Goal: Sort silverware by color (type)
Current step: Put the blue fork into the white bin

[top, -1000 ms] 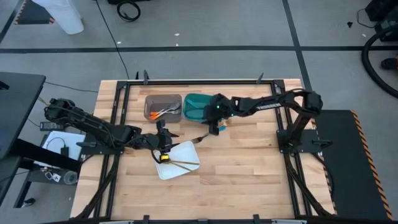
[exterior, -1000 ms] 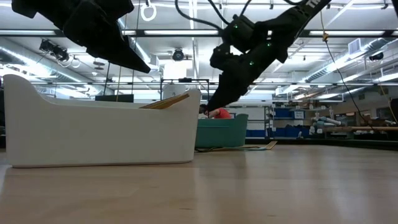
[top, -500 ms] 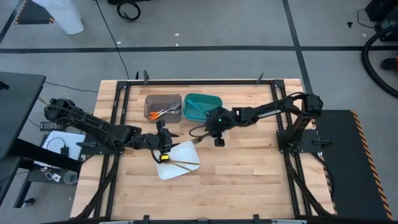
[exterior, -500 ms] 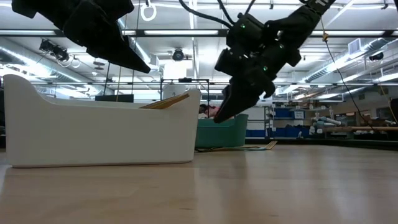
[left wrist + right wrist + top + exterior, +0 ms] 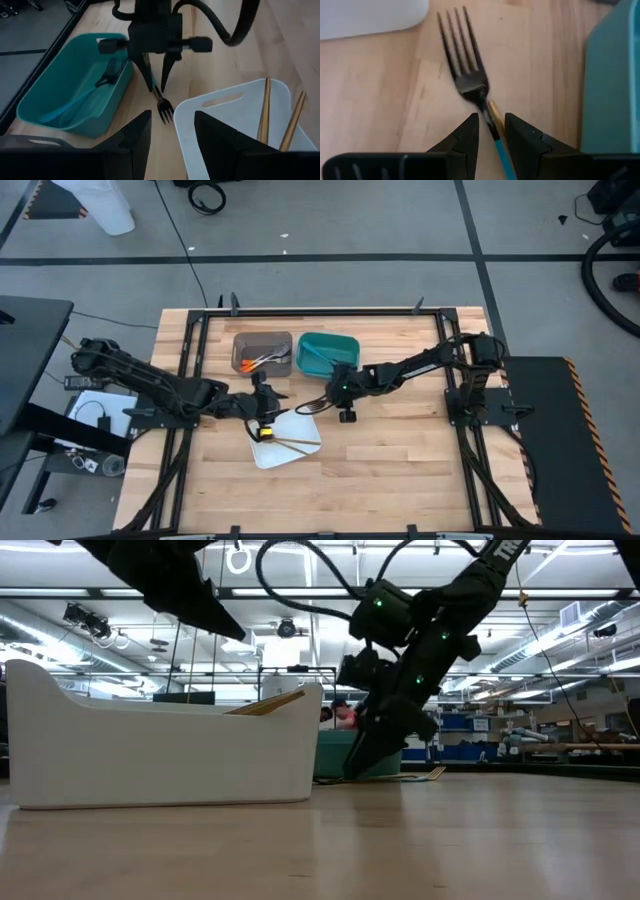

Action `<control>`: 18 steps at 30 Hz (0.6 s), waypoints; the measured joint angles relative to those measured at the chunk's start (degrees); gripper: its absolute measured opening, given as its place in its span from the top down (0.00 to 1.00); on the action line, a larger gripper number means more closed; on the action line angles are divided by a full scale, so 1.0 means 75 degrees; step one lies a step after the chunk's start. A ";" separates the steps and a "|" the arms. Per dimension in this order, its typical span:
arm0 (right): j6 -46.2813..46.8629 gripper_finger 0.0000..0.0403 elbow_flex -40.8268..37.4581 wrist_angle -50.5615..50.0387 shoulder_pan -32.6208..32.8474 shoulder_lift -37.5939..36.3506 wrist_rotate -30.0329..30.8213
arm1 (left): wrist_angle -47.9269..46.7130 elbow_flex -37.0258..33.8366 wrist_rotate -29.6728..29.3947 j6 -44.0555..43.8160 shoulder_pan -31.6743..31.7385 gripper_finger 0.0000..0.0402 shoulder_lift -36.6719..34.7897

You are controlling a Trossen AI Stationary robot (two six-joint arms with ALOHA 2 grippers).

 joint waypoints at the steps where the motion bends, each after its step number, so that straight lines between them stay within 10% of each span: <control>1: -0.0005 0.74 0.0017 -0.0049 0.0003 -0.0003 -0.0007 | -0.0184 0.0083 0.0004 -0.0032 -0.0025 0.60 0.0000; 18: -0.0272 0.74 0.0159 -0.0908 0.0120 -0.0092 0.0425 | -0.1003 0.0481 0.0022 -0.0186 -0.0128 0.60 0.0000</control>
